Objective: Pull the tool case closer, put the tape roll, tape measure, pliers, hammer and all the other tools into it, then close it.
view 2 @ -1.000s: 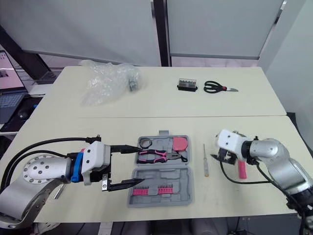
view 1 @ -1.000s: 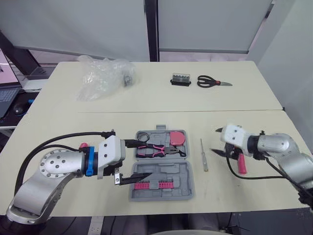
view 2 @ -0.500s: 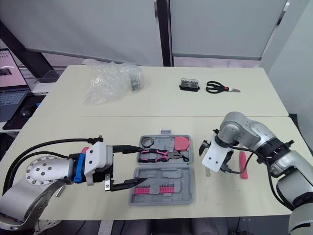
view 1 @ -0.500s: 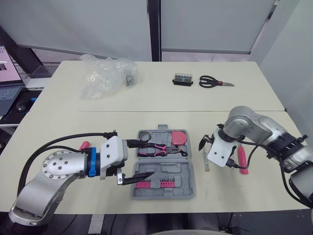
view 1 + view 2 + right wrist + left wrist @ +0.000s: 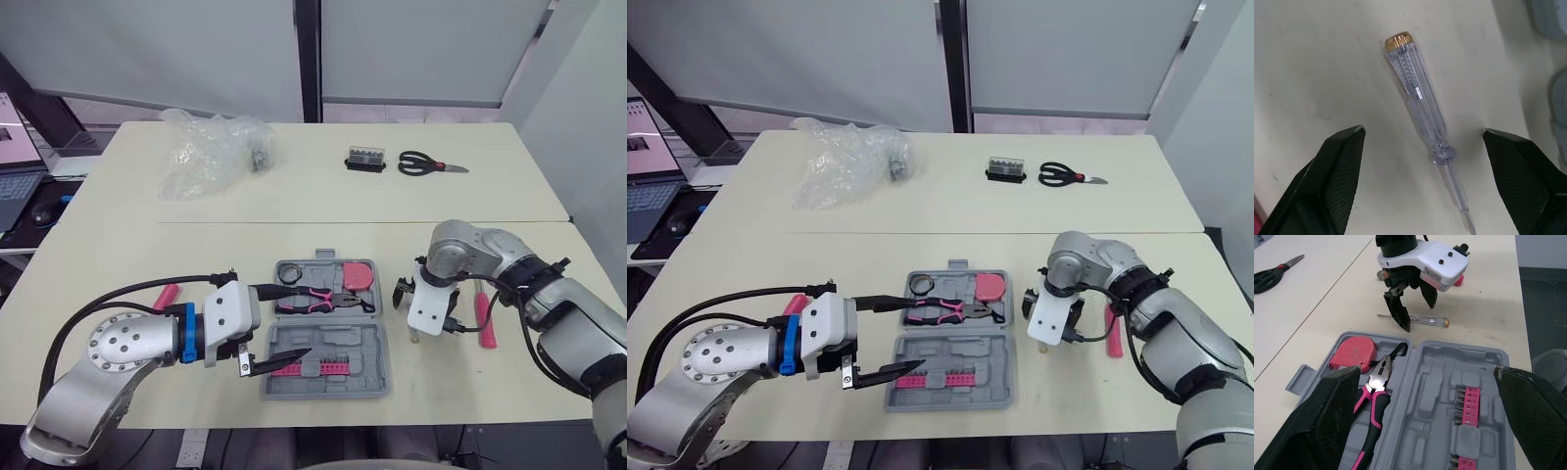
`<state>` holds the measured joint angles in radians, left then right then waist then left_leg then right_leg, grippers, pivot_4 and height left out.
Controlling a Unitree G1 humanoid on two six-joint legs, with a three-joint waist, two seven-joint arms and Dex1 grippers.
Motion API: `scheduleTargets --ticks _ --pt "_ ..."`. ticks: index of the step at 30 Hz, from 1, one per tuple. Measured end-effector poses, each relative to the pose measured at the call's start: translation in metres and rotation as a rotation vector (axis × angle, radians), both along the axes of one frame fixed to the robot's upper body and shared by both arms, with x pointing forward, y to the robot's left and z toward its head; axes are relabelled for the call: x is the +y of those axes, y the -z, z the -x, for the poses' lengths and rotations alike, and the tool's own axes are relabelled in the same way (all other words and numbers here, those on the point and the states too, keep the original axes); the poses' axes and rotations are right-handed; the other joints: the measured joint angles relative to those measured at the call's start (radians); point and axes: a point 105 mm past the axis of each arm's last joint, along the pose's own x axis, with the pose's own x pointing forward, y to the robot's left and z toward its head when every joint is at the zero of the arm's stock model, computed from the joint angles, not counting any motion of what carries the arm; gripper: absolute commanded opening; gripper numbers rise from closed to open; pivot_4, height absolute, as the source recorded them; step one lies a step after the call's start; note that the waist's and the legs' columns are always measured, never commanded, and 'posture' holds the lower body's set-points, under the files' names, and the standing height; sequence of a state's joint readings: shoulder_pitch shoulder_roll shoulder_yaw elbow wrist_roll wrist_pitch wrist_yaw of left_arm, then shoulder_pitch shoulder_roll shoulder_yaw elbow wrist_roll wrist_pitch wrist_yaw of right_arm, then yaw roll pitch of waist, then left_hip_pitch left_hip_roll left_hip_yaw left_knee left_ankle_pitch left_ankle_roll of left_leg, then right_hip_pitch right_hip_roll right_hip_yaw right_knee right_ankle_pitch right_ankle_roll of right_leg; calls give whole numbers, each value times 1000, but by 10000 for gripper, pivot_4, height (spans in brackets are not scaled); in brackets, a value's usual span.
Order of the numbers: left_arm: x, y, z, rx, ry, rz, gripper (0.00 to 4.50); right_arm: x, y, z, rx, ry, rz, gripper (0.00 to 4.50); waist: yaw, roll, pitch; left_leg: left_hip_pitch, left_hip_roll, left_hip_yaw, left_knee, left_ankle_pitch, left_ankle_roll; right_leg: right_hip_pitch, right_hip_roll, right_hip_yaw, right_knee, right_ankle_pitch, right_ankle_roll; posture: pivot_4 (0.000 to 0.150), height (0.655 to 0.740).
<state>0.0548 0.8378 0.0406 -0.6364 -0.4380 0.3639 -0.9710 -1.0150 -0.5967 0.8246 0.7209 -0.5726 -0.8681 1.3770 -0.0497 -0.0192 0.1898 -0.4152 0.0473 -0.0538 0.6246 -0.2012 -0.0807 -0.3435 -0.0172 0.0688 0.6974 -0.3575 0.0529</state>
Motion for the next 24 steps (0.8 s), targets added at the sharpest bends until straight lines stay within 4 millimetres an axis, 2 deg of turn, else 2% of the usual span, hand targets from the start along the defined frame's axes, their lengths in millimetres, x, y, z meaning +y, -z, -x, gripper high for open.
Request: scheduleTargets --ticks 2,4,14,20,24 --pt "0 0 0 -1 0 -2 45000 4 0 -3 -12 -9 -10 25155 0 0 0 0 0 0 0 0 0 0 0 0 0 0 0 1500 7400" --pt "0 1 0 1 0 -3 45000 4 0 -4 -17 -8 -14 20518 0 0 0 1 0 0 0 0 0 1 0 0 0 0 0 1500 7400" --pt "-2 1 -2 -11 1 -2 45000 3 2 1 12 39 -81 2285 0 0 0 3 0 0 0 0 0 4 0 0 0 0 0 1500 7400" --pt "-3 0 -1 -22 8 4 45000 -5 -7 20 82 194 -189 2197 9 0 0 2 0 -1 0 0 0 3 0 0 0 0 0 1500 7400" --pt "-4 1 -4 -25 9 7 45000 -34 -26 36 128 431 -229 2196 20 1 0 1 -1 -1 0 0 0 3 0 0 0 0 0 1500 7400"
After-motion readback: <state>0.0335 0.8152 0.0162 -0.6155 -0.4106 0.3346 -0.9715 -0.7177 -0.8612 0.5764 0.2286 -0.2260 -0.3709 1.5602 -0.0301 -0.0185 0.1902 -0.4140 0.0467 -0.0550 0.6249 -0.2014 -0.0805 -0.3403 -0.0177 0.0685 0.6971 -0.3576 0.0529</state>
